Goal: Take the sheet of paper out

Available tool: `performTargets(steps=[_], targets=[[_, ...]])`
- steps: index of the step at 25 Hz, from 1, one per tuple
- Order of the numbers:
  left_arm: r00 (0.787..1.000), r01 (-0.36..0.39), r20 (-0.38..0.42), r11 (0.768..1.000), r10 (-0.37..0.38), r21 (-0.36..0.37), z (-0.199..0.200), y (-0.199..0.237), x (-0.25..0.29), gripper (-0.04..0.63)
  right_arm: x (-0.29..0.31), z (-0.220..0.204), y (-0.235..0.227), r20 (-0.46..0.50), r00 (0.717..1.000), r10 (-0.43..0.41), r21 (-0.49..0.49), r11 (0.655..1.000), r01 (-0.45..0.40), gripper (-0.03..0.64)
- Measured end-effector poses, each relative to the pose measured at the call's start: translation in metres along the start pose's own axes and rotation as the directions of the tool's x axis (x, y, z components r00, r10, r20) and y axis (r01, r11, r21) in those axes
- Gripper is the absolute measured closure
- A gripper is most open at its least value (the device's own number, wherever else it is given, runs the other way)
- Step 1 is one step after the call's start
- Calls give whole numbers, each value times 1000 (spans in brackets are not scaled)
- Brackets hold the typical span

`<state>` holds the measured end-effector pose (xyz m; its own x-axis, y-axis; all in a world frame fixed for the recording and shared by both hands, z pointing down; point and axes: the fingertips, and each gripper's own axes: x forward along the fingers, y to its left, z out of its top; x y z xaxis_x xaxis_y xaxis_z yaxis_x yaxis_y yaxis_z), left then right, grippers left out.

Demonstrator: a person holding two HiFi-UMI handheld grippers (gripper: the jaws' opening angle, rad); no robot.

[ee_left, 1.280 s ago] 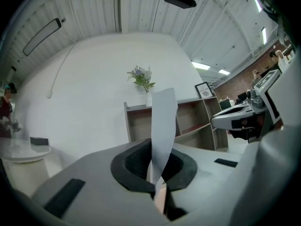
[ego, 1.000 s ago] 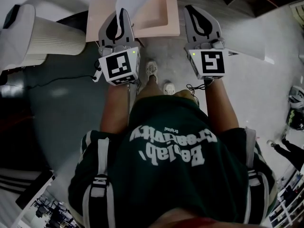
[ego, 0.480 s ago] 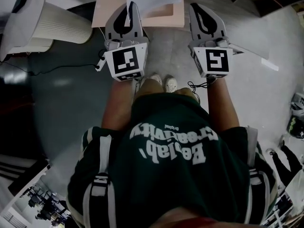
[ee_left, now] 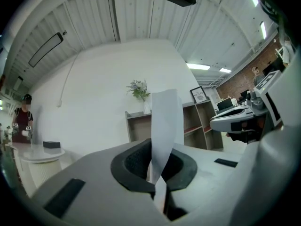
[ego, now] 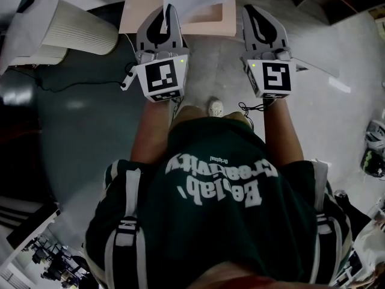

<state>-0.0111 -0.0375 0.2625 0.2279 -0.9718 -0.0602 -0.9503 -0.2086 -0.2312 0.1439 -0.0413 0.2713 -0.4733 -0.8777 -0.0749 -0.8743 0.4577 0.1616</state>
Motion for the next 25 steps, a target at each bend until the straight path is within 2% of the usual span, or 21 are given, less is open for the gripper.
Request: performTargets(steps=[25], targets=[[1000, 9, 4, 1000, -9, -4, 2, -9, -13, 577, -15, 5, 3, 4, 1000, 0, -11, 1000, 0, 580]])
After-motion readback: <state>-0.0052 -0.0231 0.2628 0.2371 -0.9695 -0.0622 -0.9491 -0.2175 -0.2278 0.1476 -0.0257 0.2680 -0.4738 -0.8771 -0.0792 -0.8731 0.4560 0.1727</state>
